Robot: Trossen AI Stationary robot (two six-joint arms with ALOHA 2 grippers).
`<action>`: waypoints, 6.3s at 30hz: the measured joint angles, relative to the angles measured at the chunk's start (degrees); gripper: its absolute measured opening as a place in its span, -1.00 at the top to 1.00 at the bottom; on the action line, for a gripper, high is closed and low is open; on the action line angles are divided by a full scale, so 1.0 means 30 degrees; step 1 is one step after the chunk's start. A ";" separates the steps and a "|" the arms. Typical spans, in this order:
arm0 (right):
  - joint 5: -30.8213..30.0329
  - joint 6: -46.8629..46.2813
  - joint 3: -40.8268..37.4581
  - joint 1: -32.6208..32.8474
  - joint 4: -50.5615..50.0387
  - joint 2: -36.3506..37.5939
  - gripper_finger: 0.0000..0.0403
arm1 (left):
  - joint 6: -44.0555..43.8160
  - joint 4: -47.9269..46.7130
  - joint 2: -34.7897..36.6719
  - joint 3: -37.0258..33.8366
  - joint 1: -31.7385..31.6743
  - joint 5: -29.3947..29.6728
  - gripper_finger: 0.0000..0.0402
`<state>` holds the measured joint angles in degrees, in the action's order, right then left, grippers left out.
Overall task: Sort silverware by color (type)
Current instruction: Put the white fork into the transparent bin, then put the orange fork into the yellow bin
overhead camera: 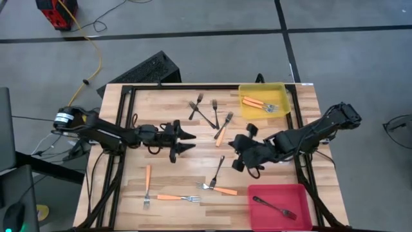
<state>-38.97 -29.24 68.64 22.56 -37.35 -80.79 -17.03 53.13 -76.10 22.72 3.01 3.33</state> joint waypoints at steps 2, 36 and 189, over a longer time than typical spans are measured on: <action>0.0001 -0.1693 -0.0011 0.0058 -0.1675 0.0024 0.90 | -0.0525 -0.1670 0.0761 0.0000 0.0000 0.1219 0.14; 0.6043 -1.1316 -0.3548 -0.0696 -1.0553 -0.0446 0.90 | -0.1844 -0.5629 0.2296 0.0000 0.0000 0.2639 0.16; 0.8936 1.1999 -0.8229 -0.3219 2.6342 -0.0344 -0.09 | 0.4034 -1.2941 0.4360 0.6994 0.7123 0.9867 0.86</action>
<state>-12.16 6.76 43.95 12.90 41.68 -81.82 -4.93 14.30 -63.02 43.70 24.38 32.93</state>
